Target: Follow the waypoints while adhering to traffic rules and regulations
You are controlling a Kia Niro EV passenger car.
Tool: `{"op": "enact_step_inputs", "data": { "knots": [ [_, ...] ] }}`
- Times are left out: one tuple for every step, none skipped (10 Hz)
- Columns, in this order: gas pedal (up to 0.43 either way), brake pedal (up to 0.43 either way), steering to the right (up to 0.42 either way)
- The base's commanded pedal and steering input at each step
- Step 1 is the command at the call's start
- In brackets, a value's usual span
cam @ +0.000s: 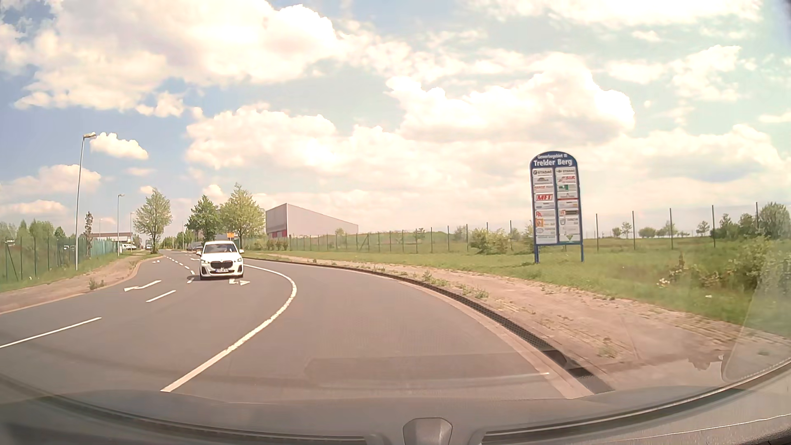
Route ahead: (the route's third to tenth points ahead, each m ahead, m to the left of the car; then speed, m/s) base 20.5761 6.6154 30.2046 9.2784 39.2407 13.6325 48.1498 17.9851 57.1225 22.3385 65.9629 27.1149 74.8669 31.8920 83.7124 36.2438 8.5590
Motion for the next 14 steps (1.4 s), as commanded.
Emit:
{"op": "enact_step_inputs", "data": {
  "knots": [
    [0.209, 0.0, -0.013],
    [0.209, 0.0, -0.012],
    [0.209, 0.0, -0.012],
    [0.209, 0.0, -0.014],
    [0.197, 0.0, -0.023],
    [0.189, 0.0, -0.037],
    [0.189, 0.0, -0.051],
    [0.177, 0.0, -0.064],
    [0.177, 0.0, -0.074],
    [0.177, 0.0, -0.078],
    [0.177, 0.0, -0.082],
    [0.177, 0.0, -0.084],
    [0.177, 0.0, -0.087],
    [0.177, 0.0, -0.09]
  ]
}}
